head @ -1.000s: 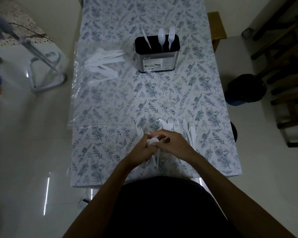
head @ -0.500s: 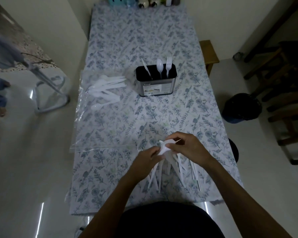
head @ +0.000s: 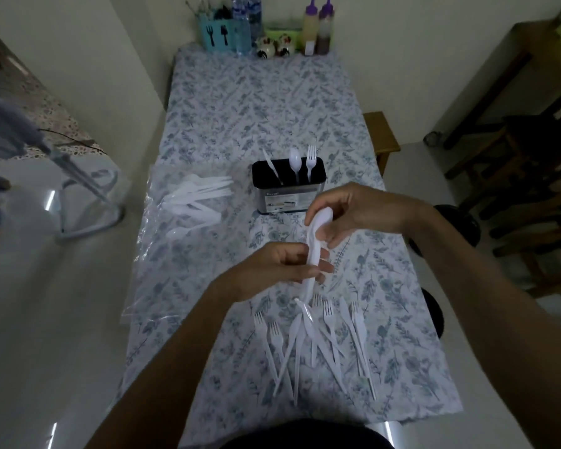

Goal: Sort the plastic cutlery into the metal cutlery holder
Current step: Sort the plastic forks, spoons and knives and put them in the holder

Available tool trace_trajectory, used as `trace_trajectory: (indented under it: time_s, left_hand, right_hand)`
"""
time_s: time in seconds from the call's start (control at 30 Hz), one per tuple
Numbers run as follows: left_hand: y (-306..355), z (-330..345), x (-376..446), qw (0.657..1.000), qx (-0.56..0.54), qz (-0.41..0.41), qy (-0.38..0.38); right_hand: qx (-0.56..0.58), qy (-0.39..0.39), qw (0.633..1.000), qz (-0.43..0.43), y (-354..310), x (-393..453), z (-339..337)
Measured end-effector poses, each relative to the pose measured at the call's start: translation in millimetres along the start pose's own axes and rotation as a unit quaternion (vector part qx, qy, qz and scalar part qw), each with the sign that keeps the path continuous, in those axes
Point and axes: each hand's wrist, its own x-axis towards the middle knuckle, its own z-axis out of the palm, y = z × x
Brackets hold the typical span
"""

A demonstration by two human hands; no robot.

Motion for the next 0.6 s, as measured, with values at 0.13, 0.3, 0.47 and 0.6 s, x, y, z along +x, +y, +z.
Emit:
trace_trajectory:
  time_s: [0.13, 0.3, 0.47, 0.6]
  left_hand:
    - [14, -2, 9, 0.996, -0.091, -0.020, -0.008]
    - [-9, 8, 17, 0.990, -0.069, -0.010, 0.124]
    - [-48, 10, 37, 0.933, 0.148, 0.001, 0.327]
    - [-38, 17, 56, 0.863, 0.311, 0.072, 0.393]
  right_hand:
    - [0.018, -0.070, 0.997, -0.006, -17, 15, -16]
    - [-0.008, 0.007, 1.000, 0.024, 5, 27, -13]
    - [0.027, 0.149, 0.984, 0.088, 25, 31, 12]
    - [-0.043, 0.203, 0.976, 0.063, 17, 33, 29]
